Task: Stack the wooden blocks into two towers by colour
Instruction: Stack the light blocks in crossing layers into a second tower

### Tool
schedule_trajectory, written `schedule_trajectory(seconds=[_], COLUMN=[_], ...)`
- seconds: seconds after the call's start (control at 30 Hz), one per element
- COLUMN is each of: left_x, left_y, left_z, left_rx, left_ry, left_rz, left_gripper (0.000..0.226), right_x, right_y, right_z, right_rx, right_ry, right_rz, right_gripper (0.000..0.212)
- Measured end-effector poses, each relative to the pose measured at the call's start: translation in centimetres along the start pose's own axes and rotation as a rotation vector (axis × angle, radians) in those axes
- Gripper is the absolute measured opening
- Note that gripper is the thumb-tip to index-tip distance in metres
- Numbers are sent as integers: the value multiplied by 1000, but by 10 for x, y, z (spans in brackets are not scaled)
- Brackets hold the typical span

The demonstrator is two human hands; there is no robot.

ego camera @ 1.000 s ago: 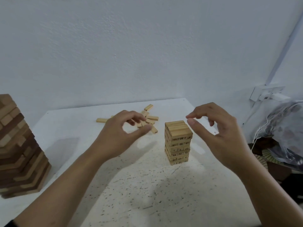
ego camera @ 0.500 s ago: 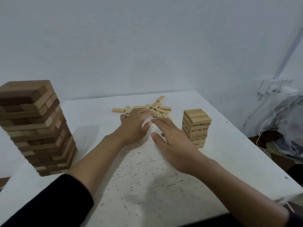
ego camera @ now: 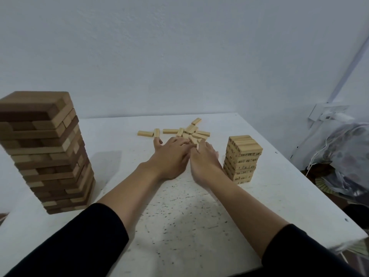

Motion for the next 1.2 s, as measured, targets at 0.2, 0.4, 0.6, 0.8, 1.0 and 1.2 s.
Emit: schedule_trajectory(seconds=[0.2, 0.4, 0.6, 0.8, 1.0, 1.2], left_x=[2, -1, -5, -20, -32, -40], left_y=[-4, 1, -7, -4, 5, 10], left_z=[-4, -10, 5, 44, 85, 120], left_rx=[-43, 6, 65, -3, -31, -21], left_ry=[41, 64, 119, 93, 67, -79], left_rz=[34, 26, 162, 162, 22, 10], left_gripper=[47, 37, 29, 33, 46, 80], right_x=[1, -4, -4, -1, 5, 3], right_y=[0, 2, 2, 1, 2, 7], right_z=[-2, -5, -3, 9, 36, 57], right_rx=[27, -9, -55, -260, -367, -527], right_ry=[38, 98, 21, 64, -38, -25], right_rz=[-17, -30, -37, 128, 206, 178], right_gripper=[49, 40, 41, 32, 32, 30])
Point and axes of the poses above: each hand's wrist, its own z-axis away from the middle knuckle, its own x-axis out of the palm, y = z × x, the point moved 4 cm from there along -z, towards the middle knuckle, and after that the axes turned 5 degrees about z, right-handed, at the moved point
